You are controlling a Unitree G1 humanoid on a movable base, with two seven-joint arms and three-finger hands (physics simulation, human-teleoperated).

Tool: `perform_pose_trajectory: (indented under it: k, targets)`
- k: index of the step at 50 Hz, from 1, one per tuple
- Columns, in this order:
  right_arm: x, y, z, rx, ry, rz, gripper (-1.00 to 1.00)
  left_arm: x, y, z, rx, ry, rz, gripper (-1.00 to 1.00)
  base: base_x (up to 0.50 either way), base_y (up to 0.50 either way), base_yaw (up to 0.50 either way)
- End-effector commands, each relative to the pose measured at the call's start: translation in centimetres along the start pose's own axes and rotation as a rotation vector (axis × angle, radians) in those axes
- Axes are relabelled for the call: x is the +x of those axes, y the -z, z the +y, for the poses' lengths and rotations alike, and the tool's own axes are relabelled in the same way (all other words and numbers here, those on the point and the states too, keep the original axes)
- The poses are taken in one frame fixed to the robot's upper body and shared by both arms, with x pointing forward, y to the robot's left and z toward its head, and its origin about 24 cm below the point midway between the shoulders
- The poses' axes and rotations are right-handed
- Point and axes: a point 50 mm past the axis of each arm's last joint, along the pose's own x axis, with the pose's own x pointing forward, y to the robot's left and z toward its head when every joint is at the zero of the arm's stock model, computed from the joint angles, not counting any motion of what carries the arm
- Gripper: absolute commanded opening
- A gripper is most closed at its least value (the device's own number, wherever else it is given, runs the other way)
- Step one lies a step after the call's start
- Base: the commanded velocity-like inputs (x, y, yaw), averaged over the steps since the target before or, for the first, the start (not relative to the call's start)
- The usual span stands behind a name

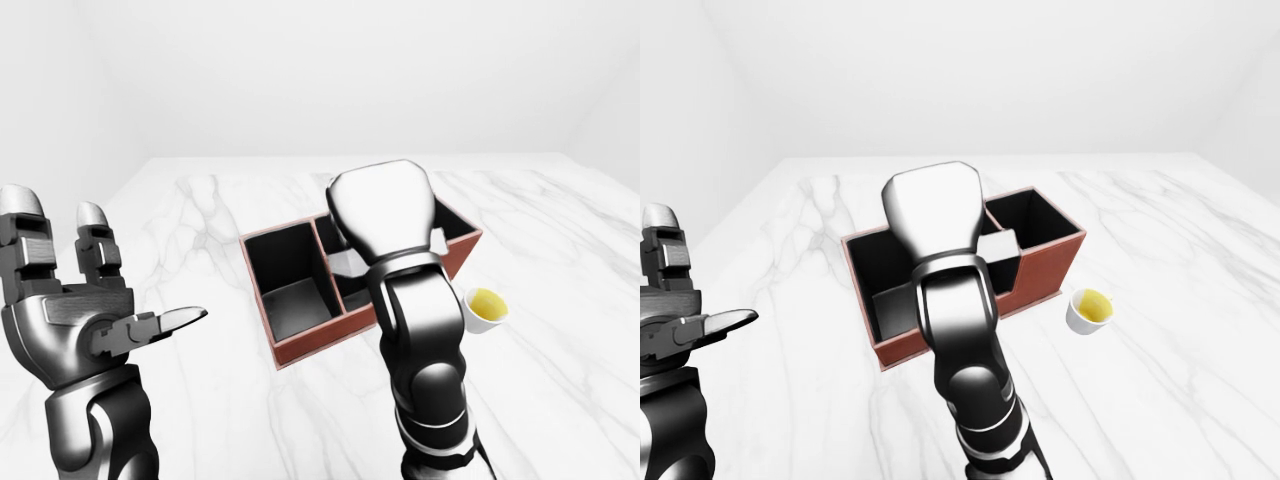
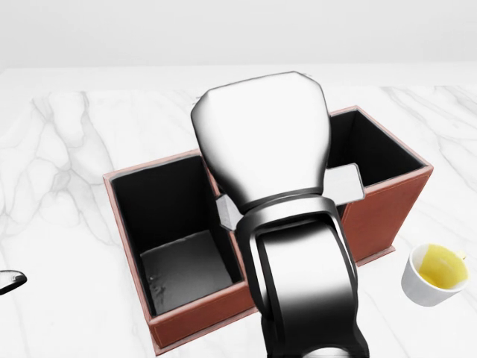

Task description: Pick up the book and place it in the front compartment of the caddy.

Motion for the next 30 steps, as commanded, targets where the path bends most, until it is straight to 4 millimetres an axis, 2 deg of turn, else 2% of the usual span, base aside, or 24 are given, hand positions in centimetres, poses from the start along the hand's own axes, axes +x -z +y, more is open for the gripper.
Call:
perform_pose_trajectory:
  k: [1,11,30]
  targets:
    - [1.6,0.9,0.2,0.015,-0.033,0.058,-1.00,0.0,0.7,0.0,0.003,-0.010,0.026,1.00,0.00,0.00,0.00]
    - [2.7,1.8,0.4,0.031,-0.052,0.097,-1.00,0.0,0.7,0.0,0.003,-0.010,0.025,1.00,0.00,0.00,0.00]
    - [3.4,1.2,0.6,0.030,-0.074,0.062,-1.00,0.1,0.7,0.1,0.004,-0.011,0.026,1.00,0.00,0.00,0.00]
